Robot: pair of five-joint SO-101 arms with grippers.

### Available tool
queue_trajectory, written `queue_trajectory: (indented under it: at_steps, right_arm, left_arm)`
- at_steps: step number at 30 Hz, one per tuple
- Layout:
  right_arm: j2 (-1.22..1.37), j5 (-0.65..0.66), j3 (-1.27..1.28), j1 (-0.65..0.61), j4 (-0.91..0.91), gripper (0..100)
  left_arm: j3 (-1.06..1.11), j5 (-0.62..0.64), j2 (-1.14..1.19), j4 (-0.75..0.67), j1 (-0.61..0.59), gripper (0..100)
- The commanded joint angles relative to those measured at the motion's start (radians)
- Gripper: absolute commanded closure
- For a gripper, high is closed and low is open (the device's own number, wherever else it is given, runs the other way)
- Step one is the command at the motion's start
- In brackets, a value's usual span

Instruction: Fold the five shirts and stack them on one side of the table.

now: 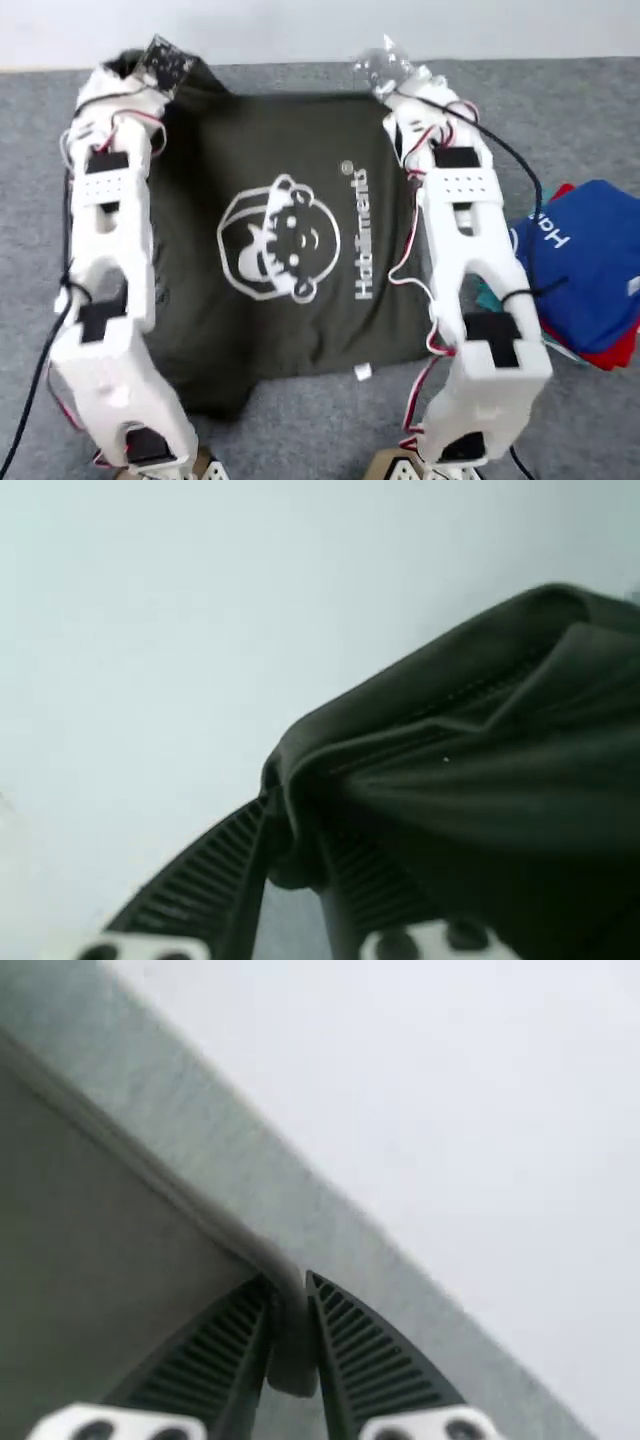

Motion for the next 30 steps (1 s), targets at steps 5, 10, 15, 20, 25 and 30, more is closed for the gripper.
queue_trajectory:
  at_steps: [5,10,15,20,25,30]
  right_arm:
    - [0.191,0.038,-0.365,0.015,-0.024,98.7]
    - [0.237,0.071,-0.425,0.013,-0.022,98.7]
    - [0.220,0.100,-0.431,0.013,0.131,98.8]
    - [0.166,0.104,-0.431,0.013,0.344,98.8]
    - [0.136,0.104,-0.431,0.013,0.568,98.8]
    - [0.084,0.104,-0.431,0.015,0.780,98.8]
  left_arm:
    - [-0.447,-0.006,0.199,-0.026,0.029,100]
    - [-0.542,-0.006,0.262,-0.017,0.038,100]
    - [-0.564,-0.008,0.238,0.227,0.034,100]
    - [-0.570,-0.011,0.147,0.601,0.023,100]
    - [-0.572,-0.012,0.068,0.977,0.020,100]
    - [-0.572,-0.081,0.000,1.326,0.020,100]
